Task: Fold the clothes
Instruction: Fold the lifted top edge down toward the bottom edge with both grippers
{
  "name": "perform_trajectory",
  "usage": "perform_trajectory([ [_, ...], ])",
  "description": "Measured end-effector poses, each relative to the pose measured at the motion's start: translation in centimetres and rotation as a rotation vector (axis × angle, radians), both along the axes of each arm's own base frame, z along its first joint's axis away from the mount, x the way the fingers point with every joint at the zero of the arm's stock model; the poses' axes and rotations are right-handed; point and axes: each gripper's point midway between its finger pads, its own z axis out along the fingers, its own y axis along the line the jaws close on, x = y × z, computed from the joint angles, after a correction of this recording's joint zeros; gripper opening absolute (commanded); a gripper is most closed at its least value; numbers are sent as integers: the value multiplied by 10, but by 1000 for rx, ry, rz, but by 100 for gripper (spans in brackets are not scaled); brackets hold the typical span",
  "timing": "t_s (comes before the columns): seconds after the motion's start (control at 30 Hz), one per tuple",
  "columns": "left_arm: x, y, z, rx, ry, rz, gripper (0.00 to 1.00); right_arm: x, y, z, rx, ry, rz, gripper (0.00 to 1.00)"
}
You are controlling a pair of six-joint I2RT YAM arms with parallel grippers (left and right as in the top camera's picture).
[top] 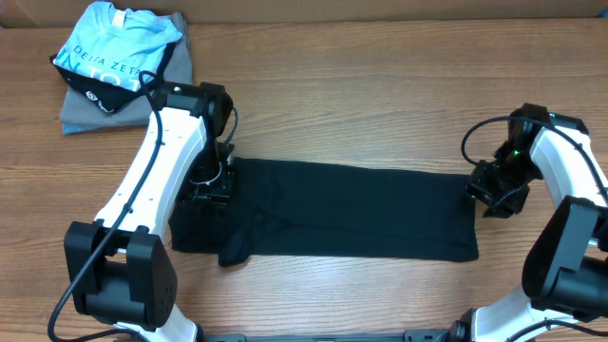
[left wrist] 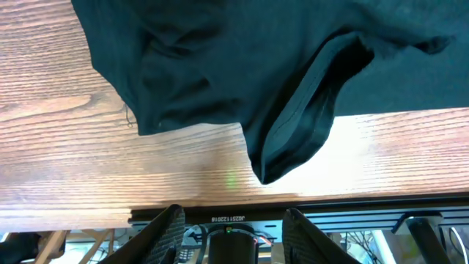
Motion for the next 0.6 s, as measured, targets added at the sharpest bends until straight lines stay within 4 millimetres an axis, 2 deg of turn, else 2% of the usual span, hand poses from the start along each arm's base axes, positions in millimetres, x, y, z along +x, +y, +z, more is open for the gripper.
perform_trajectory([
  [0.13,12,-3,-3,-11,-51,1,42,16,16,2,106,-86,34,48],
  [0.33,16,-20,-10,-121,-64,-15,50,28,34,8,224,-163,72,48],
  [0.6,7,-60,-56,-317,-68,-116,50,32,39,10,256,-188,84,49],
])
